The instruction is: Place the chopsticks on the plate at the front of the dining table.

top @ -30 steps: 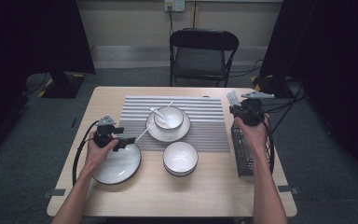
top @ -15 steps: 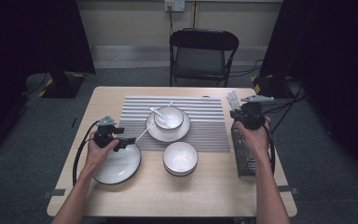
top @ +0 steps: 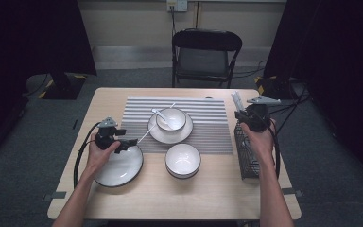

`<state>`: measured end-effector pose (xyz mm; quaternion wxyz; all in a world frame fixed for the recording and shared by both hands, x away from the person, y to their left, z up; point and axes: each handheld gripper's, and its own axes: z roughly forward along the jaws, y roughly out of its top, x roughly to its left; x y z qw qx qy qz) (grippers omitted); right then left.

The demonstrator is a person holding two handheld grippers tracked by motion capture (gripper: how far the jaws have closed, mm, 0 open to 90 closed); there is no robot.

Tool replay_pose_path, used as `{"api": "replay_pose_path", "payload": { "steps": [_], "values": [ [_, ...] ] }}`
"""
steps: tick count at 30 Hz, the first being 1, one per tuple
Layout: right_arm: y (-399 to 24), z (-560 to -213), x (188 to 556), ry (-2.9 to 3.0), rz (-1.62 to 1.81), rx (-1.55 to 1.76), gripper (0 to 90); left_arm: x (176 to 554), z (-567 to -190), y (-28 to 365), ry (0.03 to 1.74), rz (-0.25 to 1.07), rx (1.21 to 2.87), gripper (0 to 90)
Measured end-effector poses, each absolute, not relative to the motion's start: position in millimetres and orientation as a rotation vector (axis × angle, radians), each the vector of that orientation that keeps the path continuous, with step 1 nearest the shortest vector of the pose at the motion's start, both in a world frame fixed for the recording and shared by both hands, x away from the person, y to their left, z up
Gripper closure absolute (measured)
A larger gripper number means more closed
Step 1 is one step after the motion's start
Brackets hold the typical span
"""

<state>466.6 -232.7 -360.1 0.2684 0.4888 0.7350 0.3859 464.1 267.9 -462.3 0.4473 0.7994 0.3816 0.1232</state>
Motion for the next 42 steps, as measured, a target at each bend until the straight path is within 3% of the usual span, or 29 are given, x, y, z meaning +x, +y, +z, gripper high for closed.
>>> {"api": "replay_pose_path", "payload": {
  "steps": [42],
  "values": [
    [-245, -325, 450, 1.815, 1.2, 1.271, 85.3, 457, -447, 259, 0.907, 0.338, 1.931, 19.4]
  ]
}}
